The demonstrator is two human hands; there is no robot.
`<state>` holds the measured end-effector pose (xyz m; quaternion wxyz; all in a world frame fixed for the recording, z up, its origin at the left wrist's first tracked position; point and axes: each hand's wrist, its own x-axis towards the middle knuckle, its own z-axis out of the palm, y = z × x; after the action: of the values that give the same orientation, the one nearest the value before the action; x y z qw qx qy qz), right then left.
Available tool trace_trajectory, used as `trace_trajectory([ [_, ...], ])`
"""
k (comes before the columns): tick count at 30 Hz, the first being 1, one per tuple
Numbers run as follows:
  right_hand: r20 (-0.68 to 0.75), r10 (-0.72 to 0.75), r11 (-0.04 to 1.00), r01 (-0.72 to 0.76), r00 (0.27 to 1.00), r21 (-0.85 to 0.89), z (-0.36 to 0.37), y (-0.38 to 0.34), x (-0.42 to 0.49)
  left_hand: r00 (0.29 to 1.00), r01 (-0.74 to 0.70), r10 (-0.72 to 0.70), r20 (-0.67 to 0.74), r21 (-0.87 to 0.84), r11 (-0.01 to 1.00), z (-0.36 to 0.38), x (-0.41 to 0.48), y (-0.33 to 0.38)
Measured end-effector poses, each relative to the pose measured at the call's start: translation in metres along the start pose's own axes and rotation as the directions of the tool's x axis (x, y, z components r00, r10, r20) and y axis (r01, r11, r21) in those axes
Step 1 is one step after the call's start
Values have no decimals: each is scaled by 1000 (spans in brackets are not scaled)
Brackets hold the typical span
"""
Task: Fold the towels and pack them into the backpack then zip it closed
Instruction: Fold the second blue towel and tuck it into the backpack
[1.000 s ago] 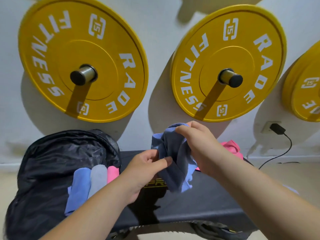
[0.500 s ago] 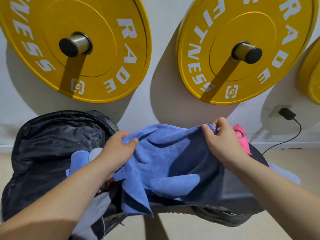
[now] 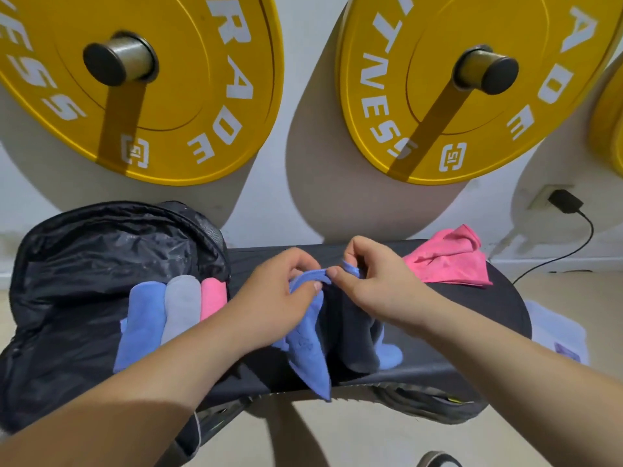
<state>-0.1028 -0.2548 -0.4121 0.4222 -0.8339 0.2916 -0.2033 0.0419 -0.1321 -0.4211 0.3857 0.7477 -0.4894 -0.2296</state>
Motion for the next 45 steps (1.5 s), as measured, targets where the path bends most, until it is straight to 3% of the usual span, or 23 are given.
trace_trajectory([
  [4,-120,3,996,-13,993,-85,-4,9,4,995,72,-63,-79,124,990,-15,6,-12],
  [6,-189,24,995,-41,982,-89,-9,14,6,992,107,-104,-72,29,994,-22,7,-12],
  [10,-287,147,988,-130,946,79,-16,23,9,970,230,-240,-35,-183,956,-32,7,-13],
  [12,-306,187,981,-161,934,109,-18,25,8,929,339,-364,-64,-244,909,-32,7,-17],
  [15,-254,172,979,-136,952,154,-16,17,5,889,431,-455,45,-414,802,-21,5,-12],
  [17,-167,137,974,-102,977,204,-12,5,0,937,337,-345,53,-396,854,-9,-1,-1],
  [19,-75,96,961,-73,992,268,-4,-6,-4,974,203,-223,-34,-294,934,5,-6,9],
  [22,-36,40,952,-27,999,306,1,-13,-6,983,79,-111,-149,-205,975,17,-5,13],
  [27,38,41,952,-50,998,301,-3,-6,-4,996,-25,14,-88,-120,993,15,-2,8],
  [34,118,234,972,-231,965,-38,-18,18,1,940,59,-119,-319,-193,979,-10,14,-6],
  [37,79,305,949,-310,949,56,-24,28,0,878,112,-231,-419,-289,951,-28,20,-15],
  [39,29,348,918,-347,937,191,-24,29,0,870,188,-318,-376,-343,920,-30,18,-18],
  [42,5,377,864,-354,926,358,-19,18,0,846,315,-488,-213,-540,781,-18,15,-21],
  [45,58,374,818,-359,926,449,-10,3,0,871,321,-485,-80,-656,684,-8,12,-9],
])
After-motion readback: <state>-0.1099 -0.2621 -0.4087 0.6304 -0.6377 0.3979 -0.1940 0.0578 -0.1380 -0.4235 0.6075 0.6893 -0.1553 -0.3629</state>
